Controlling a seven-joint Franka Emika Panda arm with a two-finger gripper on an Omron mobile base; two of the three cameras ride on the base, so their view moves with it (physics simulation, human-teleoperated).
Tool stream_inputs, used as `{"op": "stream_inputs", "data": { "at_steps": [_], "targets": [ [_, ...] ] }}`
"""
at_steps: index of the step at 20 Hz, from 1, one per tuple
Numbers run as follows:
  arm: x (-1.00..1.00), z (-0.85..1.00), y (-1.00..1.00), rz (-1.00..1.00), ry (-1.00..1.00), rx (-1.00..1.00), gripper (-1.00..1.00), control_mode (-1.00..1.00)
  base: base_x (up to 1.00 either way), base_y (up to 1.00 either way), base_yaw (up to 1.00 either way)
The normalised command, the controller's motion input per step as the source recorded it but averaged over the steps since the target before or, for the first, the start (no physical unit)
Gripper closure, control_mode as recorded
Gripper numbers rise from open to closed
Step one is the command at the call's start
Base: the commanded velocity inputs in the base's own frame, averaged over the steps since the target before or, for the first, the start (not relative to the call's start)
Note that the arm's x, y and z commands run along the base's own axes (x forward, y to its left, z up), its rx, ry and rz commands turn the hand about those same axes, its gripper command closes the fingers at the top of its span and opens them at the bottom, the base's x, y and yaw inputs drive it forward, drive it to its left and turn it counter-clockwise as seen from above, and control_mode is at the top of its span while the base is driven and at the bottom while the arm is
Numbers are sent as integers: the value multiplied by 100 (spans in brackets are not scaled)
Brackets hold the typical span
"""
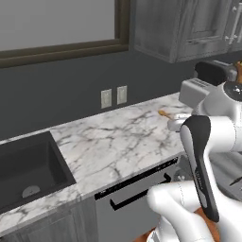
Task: Organize the utensils by type. Pick up the wooden spoons from the counter and place them in the open cabinet. Then pick up the metallic utensils from the counter and place them in the open drawer.
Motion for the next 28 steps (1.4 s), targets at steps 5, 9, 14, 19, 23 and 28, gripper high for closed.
{"op": "stream_inputs", "data": {
  "at_steps": [5, 9, 14, 19, 23, 28],
  "targets": [
    [0, 0, 0, 0, 0, 0, -100, 100, 62, -3, 13],
    [0, 0, 0, 0, 0, 0, -100, 100, 41, -9, 7],
    [0, 0, 0, 0, 0, 0, -100, 100, 4, -7, 0],
    [0, 0, 0, 0, 0, 0, -100, 100, 0, 0, 0],
    [0, 0, 0, 0, 0, 0, -100, 100, 0, -2, 0],
    [3, -11, -6, 0, 2, 0, -100, -100, 1, -1, 0]
  ]
}}
